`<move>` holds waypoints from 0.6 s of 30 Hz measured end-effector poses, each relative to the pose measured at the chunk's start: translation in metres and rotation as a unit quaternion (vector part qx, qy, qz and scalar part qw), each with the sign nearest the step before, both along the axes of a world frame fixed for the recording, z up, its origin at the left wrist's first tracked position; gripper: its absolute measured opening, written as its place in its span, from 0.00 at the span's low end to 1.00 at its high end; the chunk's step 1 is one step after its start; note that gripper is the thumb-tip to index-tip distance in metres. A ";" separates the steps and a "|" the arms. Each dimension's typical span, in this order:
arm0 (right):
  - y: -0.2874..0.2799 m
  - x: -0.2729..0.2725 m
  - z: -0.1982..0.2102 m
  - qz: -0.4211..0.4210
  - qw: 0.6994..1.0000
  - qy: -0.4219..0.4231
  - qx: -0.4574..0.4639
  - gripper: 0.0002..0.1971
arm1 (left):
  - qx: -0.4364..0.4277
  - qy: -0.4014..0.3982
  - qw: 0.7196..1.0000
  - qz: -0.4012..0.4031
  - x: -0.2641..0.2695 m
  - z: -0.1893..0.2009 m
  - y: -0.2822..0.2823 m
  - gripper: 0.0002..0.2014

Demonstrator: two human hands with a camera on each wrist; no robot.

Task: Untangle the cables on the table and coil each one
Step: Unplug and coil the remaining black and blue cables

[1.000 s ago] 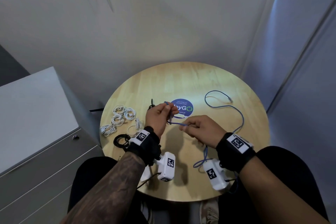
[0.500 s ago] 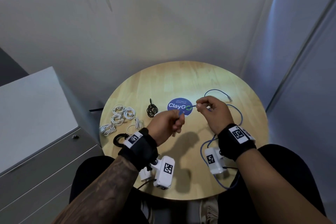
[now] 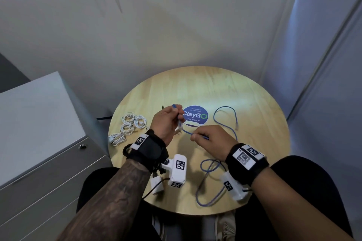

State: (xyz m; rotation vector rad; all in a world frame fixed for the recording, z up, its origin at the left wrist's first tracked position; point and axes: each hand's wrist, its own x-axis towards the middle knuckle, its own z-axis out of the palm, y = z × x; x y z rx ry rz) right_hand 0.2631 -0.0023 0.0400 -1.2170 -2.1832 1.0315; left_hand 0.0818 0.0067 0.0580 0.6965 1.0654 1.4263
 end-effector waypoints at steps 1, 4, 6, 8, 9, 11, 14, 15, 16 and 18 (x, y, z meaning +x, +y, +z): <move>0.000 0.003 0.002 -0.010 1.000 0.007 -0.007 0.07 | 0.001 0.029 0.999 -0.019 0.000 0.000 -0.001 0.10; -0.002 0.007 0.011 -0.020 0.999 0.026 -0.011 0.06 | 0.000 0.159 0.985 -0.074 -0.003 0.000 -0.005 0.10; -0.004 0.007 0.020 -0.016 0.998 0.055 -0.007 0.06 | -0.001 0.266 0.955 -0.134 -0.002 -0.002 -0.010 0.10; 0.000 0.007 0.028 -0.042 0.987 0.147 -0.059 0.06 | -0.012 0.332 0.922 -0.199 0.000 -0.007 -0.016 0.11; 0.005 0.010 0.030 -0.063 0.970 0.213 -0.103 0.05 | -0.028 0.343 0.912 -0.223 0.001 -0.010 -0.020 0.11; 0.015 0.019 0.037 -0.084 0.929 0.311 -0.181 0.06 | -0.069 0.324 0.909 -0.253 0.001 -0.016 -0.028 0.10; 0.026 0.029 0.038 -0.100 0.885 0.389 -0.236 0.08 | -0.098 0.267 0.920 -0.271 0.006 -0.018 -0.035 0.10; 0.028 0.031 0.036 -0.118 0.871 0.412 -0.241 0.09 | -0.096 0.248 0.924 -0.275 0.010 -0.016 -0.036 0.09; 0.031 0.032 0.033 -0.141 0.859 0.428 -0.241 0.10 | -0.092 0.224 0.930 -0.277 0.013 -0.014 -0.037 0.09; 0.037 0.034 0.026 -0.200 0.849 0.432 -0.229 0.10 | -0.089 0.153 0.943 -0.283 0.020 -0.007 -0.039 0.10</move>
